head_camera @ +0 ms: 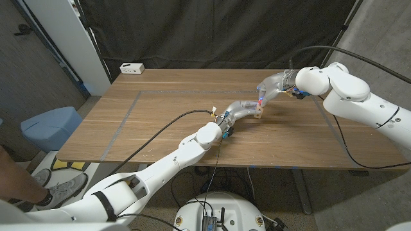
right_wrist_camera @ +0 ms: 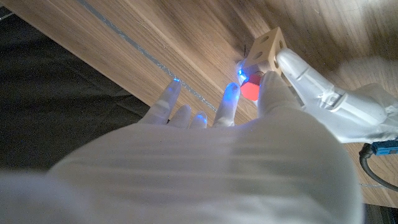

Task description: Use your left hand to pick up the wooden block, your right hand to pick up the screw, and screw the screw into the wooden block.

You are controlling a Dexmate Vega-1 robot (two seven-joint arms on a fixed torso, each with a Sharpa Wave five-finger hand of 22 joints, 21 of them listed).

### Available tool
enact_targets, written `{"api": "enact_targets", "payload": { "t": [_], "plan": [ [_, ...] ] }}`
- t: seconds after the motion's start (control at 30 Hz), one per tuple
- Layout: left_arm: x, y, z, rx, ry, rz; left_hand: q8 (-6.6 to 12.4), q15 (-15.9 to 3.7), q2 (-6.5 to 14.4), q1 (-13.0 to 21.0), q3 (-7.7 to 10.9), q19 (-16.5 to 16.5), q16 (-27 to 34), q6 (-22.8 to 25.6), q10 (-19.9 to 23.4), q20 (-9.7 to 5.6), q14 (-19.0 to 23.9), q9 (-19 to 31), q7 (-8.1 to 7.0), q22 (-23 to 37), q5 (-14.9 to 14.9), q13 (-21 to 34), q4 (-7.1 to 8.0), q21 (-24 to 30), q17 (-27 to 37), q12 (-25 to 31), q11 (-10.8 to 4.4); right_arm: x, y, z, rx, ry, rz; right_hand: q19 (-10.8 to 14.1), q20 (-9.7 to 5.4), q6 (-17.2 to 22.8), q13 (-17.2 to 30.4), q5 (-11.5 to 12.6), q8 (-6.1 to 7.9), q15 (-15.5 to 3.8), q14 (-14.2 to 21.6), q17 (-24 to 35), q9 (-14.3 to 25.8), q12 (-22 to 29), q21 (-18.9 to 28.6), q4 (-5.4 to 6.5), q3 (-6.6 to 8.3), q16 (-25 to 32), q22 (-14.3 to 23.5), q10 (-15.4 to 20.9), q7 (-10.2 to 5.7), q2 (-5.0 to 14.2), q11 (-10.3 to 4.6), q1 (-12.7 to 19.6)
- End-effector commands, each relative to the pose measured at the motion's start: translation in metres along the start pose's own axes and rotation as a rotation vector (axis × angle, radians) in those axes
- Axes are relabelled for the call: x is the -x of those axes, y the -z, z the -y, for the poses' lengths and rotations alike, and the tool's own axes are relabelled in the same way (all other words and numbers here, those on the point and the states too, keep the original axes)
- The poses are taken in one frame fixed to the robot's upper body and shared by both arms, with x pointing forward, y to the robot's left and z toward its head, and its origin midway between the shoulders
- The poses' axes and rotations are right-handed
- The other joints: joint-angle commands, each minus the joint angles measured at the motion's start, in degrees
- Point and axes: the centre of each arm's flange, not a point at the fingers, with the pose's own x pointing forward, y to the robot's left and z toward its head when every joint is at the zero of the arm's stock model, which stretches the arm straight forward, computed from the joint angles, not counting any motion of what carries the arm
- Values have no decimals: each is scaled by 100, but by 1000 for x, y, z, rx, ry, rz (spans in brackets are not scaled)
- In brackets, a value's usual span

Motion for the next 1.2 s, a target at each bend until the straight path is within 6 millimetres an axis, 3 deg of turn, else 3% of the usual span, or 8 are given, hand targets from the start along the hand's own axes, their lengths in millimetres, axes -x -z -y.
{"api": "enact_targets", "payload": {
  "t": [0.03, 1.2],
  "plan": [
    [-1, 1, 1, 1, 1, -4, 56, -376, 142, -91, 40, 30, -7, 216, 39, 2, 37, 18, 151, 26, 35, 19, 2, 44, 8, 44, 10, -1, 0, -1, 3, 3, 1, 0, 1, 161, 28, -29, 99, -251, 54, 26, 36, 48, 23, 4, 48, 58, 19, 46, -26, -12, -67, 96],
    [-1, 1, 4, -1, 3, -10, 50, -370, 155, -117, 58, 35, -9, 200, 35, 6, 39, 18, 147, 27, 38, 19, 14, 47, 7, 44, 12, 2, 2, -7, -17, 19, -1, 129, -84, 598, 24, -119, 393, -314, 205, 52, 164, 98, 54, 88, 70, 137, 18, 283, 49, 107, -62, 174]
  ]
}}
